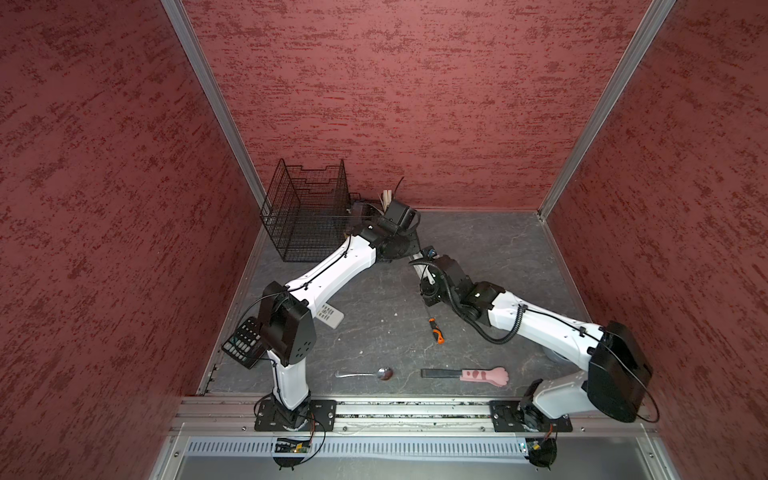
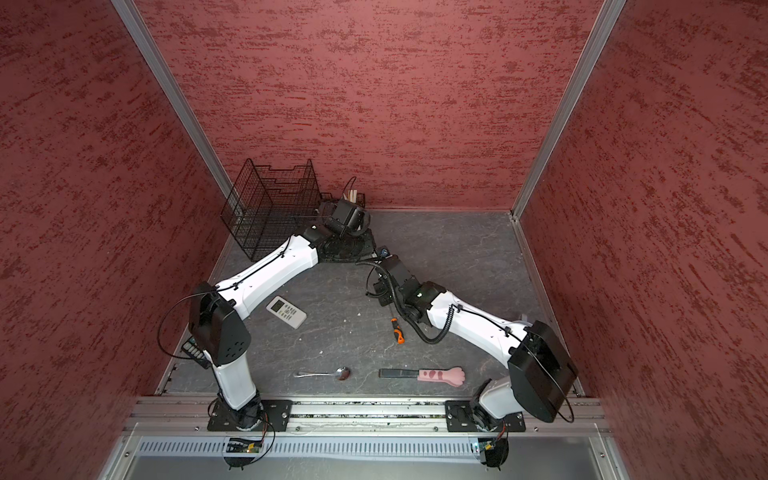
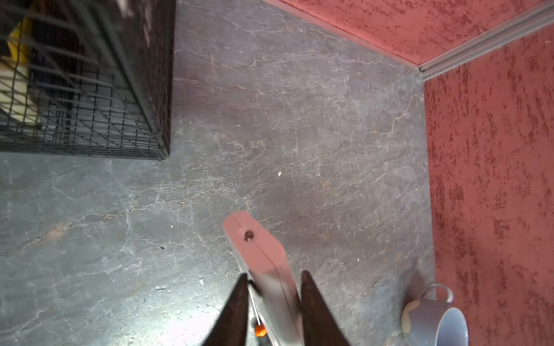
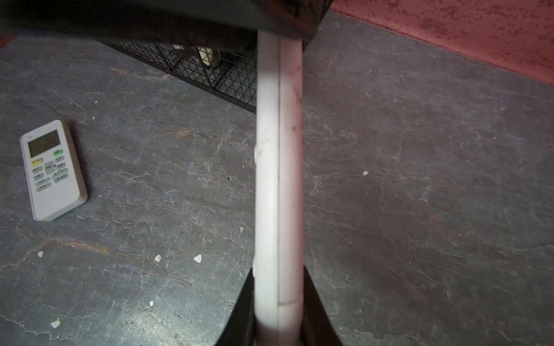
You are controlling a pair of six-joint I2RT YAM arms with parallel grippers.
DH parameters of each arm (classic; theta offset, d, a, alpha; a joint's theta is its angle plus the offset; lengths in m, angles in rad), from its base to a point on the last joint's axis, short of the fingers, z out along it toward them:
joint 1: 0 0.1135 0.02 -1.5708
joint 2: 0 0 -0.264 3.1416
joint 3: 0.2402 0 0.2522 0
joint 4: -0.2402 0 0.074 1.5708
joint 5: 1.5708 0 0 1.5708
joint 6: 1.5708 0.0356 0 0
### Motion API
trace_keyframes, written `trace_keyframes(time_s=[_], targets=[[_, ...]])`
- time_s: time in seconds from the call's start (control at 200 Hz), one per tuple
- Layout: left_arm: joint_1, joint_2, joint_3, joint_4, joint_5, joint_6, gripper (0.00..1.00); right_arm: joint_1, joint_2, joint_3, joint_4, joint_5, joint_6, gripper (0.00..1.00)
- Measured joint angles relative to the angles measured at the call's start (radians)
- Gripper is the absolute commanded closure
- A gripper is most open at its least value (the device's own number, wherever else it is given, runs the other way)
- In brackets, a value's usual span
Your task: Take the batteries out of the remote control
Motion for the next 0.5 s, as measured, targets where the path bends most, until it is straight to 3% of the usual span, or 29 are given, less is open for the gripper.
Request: trace_keyframes(time_s=[0.155,0.446,0.501], targets=[[0.002,0.023,0.04,-0.042,-0.021,-0.002,0.54,0.013,0.004,0.014,0.003,0.008,-0.008,1.0],[-0.003,0.145,0.26,-0.236,-0.089,0.004,0.53,0.035,0.04,0.041,0.032,0.072,-0.021,1.0],[-0.004,0.153,0.275,-0.259,-0.1,0.003,0.56,0.04,0.042,0.041,0.034,0.077,-0.023,1.0]])
